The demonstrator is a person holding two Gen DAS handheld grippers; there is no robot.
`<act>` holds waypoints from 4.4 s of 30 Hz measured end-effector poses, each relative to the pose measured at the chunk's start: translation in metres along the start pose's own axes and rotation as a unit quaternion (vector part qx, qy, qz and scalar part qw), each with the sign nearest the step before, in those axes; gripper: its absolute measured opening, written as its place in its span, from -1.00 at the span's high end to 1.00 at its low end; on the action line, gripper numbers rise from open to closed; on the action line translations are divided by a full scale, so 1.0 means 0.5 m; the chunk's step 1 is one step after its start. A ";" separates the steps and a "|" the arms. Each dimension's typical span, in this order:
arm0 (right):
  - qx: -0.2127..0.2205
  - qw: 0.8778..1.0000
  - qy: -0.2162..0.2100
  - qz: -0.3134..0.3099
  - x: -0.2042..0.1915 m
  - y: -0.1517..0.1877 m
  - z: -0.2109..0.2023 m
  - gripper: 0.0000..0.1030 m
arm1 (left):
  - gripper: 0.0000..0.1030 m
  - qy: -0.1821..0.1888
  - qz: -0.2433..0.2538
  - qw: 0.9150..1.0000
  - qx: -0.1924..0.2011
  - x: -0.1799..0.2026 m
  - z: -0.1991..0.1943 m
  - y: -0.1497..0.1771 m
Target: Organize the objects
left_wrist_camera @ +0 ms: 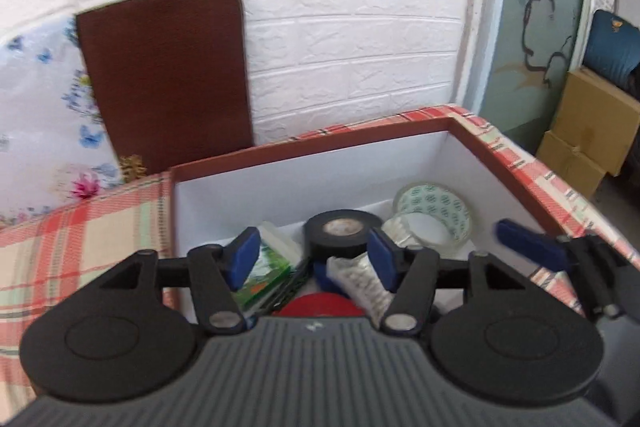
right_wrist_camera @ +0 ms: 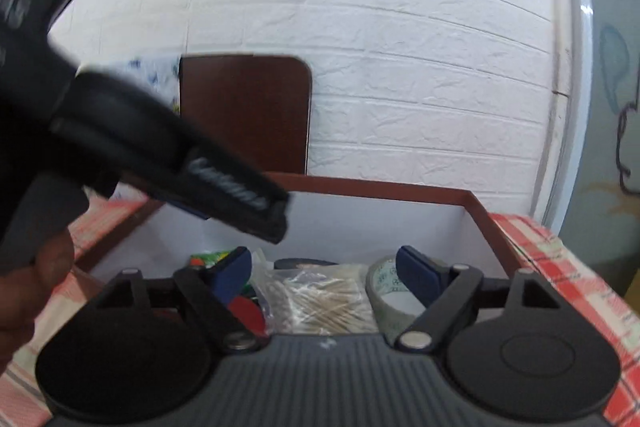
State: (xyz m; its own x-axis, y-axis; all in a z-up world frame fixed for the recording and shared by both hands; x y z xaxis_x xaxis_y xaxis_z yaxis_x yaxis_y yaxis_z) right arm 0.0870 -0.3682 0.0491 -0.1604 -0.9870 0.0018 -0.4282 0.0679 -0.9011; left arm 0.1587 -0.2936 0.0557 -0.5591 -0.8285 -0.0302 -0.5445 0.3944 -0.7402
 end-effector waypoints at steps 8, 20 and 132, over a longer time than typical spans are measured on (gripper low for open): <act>0.030 0.991 -0.002 0.133 0.050 0.041 -0.140 -0.71 | -0.28 -0.030 0.001 0.999 -0.029 -0.015 -0.069 0.064; -0.022 0.969 -0.042 0.241 0.052 0.075 -0.196 -0.99 | -0.71 -0.081 -0.017 0.996 -0.040 -0.086 -0.159 0.168; -0.054 0.987 -0.009 0.149 -0.096 0.118 -0.296 -1.00 | -1.00 -0.150 -0.054 0.987 -0.006 -0.148 -0.271 0.288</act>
State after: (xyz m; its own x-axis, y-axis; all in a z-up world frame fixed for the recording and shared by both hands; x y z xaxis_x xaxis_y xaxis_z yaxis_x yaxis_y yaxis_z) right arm -0.0622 -0.2953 0.0600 -0.2780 -0.9231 -0.2658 -0.4571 0.3705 -0.8085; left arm 0.0372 -0.1215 0.0424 -0.2878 -0.9458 -0.1502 -0.5989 0.3001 -0.7425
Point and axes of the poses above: each gripper's, at about its wrist camera, not at the fingertips, and z roughly the way its jaws point, x to its right, y to its underside, the point moved 9 cm from there along z, roughly the way its jaws point, and after that the axes turned 7 degrees about -x, right-handed, at the moved point
